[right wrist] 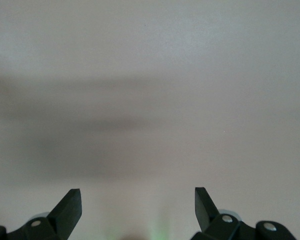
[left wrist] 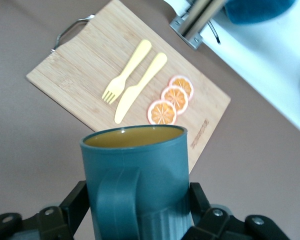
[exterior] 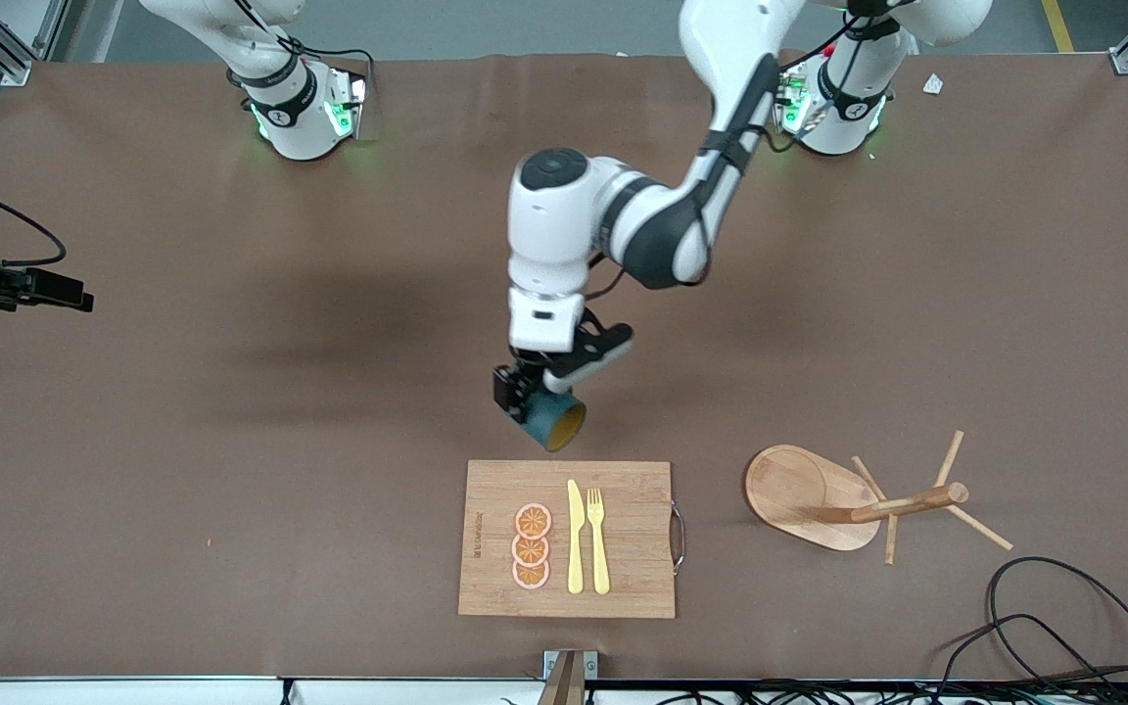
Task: Transfer cup from left to right arm and place
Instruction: 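Lift the mug off the stand and carry it toward the table middle, then hold the mug with the left gripper while the right gripper reaches it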
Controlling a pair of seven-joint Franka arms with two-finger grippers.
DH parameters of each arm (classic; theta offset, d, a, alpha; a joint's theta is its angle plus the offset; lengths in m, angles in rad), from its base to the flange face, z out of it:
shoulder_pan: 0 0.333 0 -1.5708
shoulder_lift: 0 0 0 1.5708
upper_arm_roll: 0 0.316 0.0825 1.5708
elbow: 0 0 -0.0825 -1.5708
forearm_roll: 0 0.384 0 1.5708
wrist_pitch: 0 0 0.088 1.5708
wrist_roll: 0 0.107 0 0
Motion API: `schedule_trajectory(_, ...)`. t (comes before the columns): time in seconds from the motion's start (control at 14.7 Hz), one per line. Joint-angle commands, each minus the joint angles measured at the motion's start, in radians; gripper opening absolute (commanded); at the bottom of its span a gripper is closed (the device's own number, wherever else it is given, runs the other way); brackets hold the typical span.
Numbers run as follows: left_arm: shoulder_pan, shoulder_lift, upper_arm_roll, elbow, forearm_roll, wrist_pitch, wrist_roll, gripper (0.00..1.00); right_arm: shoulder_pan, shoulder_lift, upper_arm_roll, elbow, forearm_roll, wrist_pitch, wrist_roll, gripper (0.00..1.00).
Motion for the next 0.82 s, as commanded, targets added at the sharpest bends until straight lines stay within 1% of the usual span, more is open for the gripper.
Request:
schedule_trajectory(0.0,-0.042,0.073,0.024,0.038,0.163,0.032,0.000,0.48,-0.003,-0.009,0.006,-0.008,-0.002,-0.003,0.009,1.00)
schedule_trajectory(0.14,-0.073,0.113,0.025,0.039,0.314,0.037,-0.005,0.48,-0.003,-0.009,0.006,-0.010,-0.002,-0.003,0.017,1.00)
schedule_trajectory(0.34,-0.128,0.153,0.028,0.038,0.476,0.036,-0.042,0.48,0.005,-0.009,0.008,-0.010,0.019,0.005,0.022,1.00)
schedule_trajectory(0.48,-0.166,0.199,0.031,0.038,0.614,0.022,-0.049,0.48,0.037,-0.004,0.009,-0.011,0.026,0.016,0.099,1.00)
schedule_trajectory(0.61,-0.197,0.259,0.069,0.041,0.775,-0.007,-0.078,0.49,0.084,-0.003,0.009,-0.057,0.044,0.078,0.172,1.00)
schedule_trajectory(0.68,-0.202,0.298,0.080,0.063,0.858,-0.009,-0.132,0.49,0.097,-0.003,0.009,-0.092,0.056,0.121,0.196,1.00)
schedule_trajectory(0.75,-0.214,0.314,0.082,0.076,0.900,-0.023,-0.207,0.49,0.108,-0.003,0.009,-0.120,0.081,0.161,0.207,1.00)
